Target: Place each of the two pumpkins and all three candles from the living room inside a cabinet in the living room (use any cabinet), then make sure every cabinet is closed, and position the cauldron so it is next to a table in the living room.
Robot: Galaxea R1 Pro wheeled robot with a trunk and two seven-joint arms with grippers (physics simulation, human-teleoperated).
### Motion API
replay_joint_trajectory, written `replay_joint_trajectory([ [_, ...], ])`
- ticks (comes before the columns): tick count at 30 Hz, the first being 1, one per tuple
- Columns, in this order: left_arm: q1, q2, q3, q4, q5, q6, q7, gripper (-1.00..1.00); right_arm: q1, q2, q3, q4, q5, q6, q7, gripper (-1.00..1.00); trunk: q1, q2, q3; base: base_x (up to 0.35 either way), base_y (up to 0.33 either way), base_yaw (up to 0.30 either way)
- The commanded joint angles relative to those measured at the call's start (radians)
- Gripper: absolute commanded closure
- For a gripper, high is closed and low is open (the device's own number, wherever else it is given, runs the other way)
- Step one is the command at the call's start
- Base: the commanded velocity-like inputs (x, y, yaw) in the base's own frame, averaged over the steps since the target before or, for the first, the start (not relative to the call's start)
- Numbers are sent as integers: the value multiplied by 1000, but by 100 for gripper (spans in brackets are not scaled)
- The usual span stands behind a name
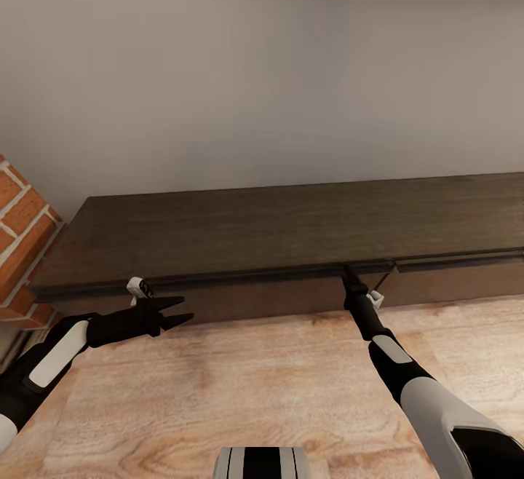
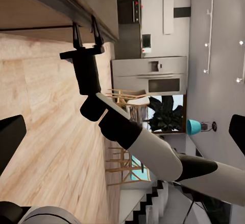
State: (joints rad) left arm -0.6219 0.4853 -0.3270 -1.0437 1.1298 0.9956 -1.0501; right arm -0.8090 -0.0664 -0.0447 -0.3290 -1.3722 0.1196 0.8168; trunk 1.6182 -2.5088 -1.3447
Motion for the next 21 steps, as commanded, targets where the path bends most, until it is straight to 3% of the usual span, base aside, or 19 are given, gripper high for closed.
replay_joint_trajectory([
  [1,-1,1,-3,1,4,4,-2,-100,-1,0,-4,-15,-10,14,8,100,0,0,-1,-4,0,0],
  [21,-1,-1,-3,1,4,3,-2,-100,-1,0,-4,-15,-10,15,8,100,0,0,-1,0,0,0],
])
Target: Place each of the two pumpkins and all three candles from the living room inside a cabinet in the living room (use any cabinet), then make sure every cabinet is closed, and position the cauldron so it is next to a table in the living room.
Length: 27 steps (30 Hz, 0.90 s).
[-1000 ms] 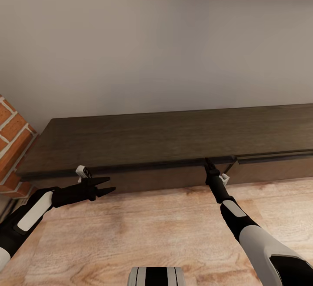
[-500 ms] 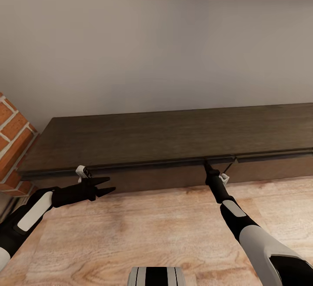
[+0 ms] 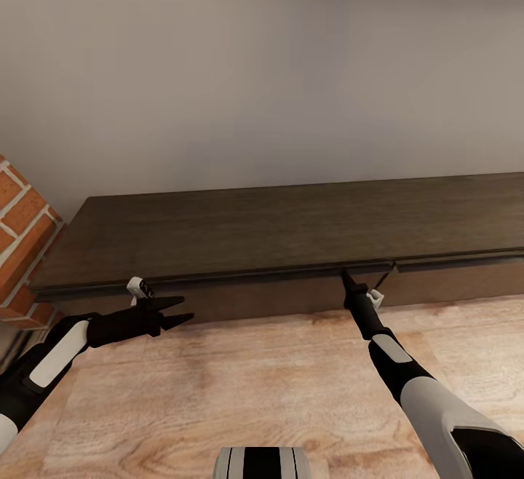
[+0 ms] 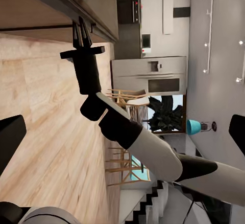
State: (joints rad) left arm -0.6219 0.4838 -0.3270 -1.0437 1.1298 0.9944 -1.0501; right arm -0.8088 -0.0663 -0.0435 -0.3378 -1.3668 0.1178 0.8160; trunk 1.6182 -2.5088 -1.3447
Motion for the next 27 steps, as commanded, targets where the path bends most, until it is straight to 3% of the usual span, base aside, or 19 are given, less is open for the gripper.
replay_joint_trajectory([
  [1,-1,1,-3,1,4,4,-2,-100,-1,0,-6,-6,-15,17,9,100,0,0,-1,0,0,0],
  [27,-1,1,-3,1,4,4,-2,-100,-1,-1,-6,-6,-17,16,19,100,0,0,-1,0,0,0],
])
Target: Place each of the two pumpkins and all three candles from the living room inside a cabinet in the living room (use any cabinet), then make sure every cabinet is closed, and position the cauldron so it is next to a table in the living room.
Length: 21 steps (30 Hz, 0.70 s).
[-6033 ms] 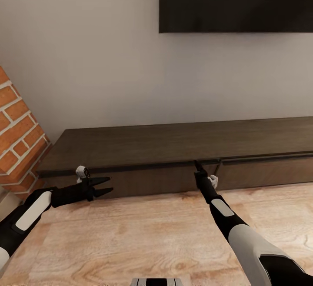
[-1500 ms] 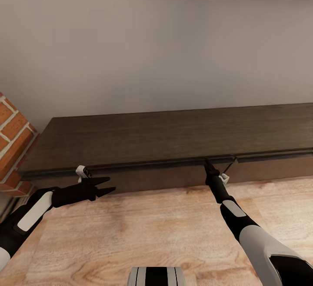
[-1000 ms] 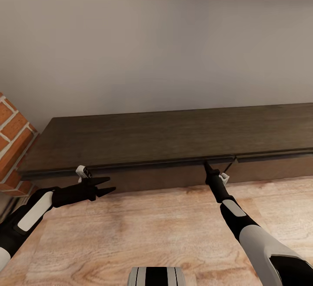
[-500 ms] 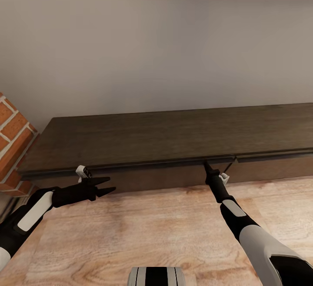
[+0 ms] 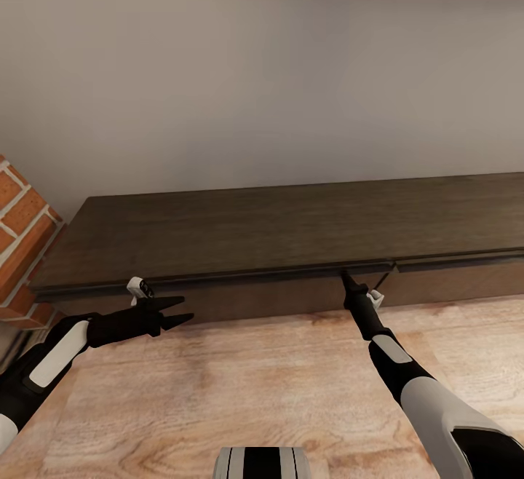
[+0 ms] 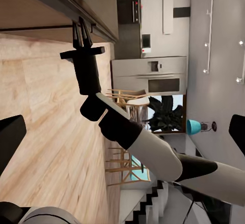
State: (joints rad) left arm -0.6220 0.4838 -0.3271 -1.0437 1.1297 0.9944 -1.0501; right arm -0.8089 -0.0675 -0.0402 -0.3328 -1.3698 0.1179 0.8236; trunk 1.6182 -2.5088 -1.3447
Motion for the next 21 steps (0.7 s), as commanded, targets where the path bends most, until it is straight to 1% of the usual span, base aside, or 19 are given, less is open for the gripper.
replay_joint_trajectory([
  [1,-1,1,-3,1,4,4,-2,-100,-1,0,-9,-11,-14,16,11,100,0,0,-1,0,0,0],
  [21,-1,1,-3,1,4,4,-2,-100,-1,0,-10,-10,-14,16,12,100,0,0,-1,0,0,0],
])
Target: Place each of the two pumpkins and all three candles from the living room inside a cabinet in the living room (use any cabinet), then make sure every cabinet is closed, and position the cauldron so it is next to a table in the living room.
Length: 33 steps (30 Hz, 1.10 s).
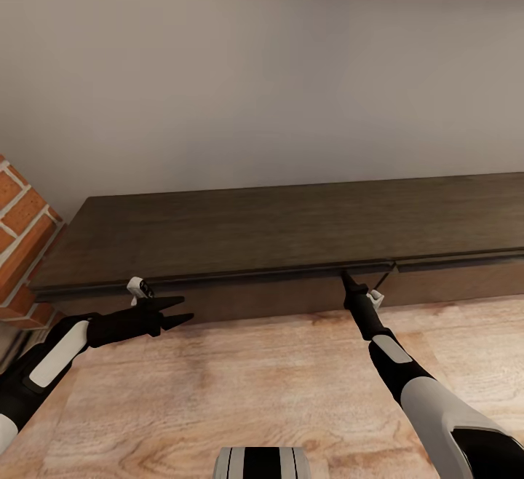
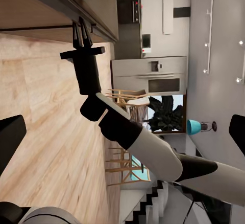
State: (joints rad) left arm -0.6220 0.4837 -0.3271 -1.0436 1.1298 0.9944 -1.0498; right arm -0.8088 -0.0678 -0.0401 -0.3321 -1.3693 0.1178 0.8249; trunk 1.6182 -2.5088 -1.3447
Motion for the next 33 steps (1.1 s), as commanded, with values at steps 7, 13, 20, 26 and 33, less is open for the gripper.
replay_joint_trajectory([
  [7,-1,-2,-3,1,4,4,-1,-100,-1,0,-9,-10,-24,15,11,100,0,0,-1,-47,0,0],
  [13,-1,-3,-3,1,3,4,-1,-100,-1,-5,-9,-10,-35,16,8,100,0,0,-1,-76,0,0],
  [20,-1,-4,-3,1,2,4,-1,-100,-1,-8,-9,-10,-35,14,14,100,0,0,-1,-3,0,0],
  [26,-1,-4,-3,1,2,3,-1,-100,-1,-9,-9,-10,-34,14,14,100,0,0,-1,0,0,0],
  [33,-1,-4,-3,1,2,3,-1,-100,-1,-9,-9,-8,-34,14,14,100,0,0,-1,0,0,0],
])
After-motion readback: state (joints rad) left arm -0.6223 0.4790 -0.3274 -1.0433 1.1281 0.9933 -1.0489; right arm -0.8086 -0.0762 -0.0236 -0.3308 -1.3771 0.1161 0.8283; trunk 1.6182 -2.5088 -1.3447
